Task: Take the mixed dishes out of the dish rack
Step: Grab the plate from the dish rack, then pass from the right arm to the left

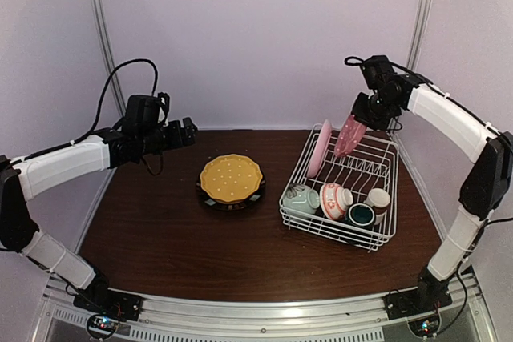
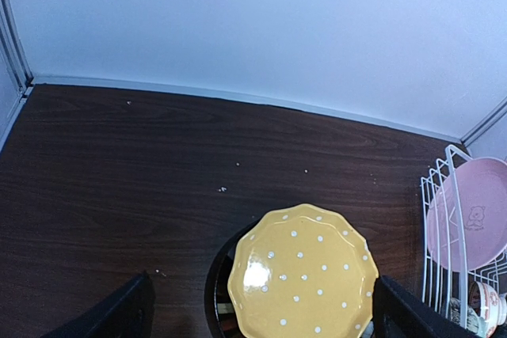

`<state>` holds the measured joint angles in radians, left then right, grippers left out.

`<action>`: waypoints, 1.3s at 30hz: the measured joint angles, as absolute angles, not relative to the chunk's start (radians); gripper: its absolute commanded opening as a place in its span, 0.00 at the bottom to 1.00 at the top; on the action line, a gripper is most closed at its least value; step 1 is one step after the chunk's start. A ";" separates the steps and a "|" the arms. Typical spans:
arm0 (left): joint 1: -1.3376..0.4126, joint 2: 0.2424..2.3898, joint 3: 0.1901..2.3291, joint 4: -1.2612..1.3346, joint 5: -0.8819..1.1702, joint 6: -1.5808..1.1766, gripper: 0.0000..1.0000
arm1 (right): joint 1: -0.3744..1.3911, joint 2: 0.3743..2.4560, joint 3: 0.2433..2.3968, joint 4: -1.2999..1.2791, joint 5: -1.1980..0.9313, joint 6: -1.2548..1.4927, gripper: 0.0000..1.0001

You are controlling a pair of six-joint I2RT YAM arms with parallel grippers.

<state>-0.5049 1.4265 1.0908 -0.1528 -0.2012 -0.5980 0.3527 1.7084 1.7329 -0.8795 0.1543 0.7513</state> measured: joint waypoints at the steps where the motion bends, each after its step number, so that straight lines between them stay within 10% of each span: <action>1: -0.505 1.427 1.091 -0.153 -0.201 -0.598 0.97 | 0.356 1.699 1.744 -0.876 0.154 0.751 0.19; 20: -0.505 1.395 1.092 -0.107 -0.107 -0.543 0.97 | 0.366 1.486 1.701 -0.768 0.116 0.607 0.06; 39: -0.560 1.396 1.127 0.029 0.393 -0.435 0.90 | 0.421 1.406 1.408 -0.255 -0.553 0.524 0.00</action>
